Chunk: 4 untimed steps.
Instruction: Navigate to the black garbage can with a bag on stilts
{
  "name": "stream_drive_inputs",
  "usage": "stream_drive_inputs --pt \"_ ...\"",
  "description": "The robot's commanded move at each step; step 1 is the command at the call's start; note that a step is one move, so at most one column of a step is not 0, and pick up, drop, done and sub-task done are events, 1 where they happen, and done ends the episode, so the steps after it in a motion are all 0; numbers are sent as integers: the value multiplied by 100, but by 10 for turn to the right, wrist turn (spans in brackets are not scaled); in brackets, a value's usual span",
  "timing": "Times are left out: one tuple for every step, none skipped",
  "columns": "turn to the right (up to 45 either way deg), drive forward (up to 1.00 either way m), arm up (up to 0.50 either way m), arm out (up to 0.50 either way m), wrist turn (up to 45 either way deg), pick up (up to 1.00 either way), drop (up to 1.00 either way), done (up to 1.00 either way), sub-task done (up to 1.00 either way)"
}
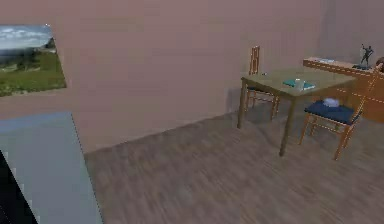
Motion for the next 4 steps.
stream_drive_inputs --pt "450 0 0 0 0 0 0 0 0" --pt "450 0 0 0 0 0 0 0 0" --pt "210 0 0 0 0 0 0 0 0" --pt "0 100 0 0 0 0 0 0 0"
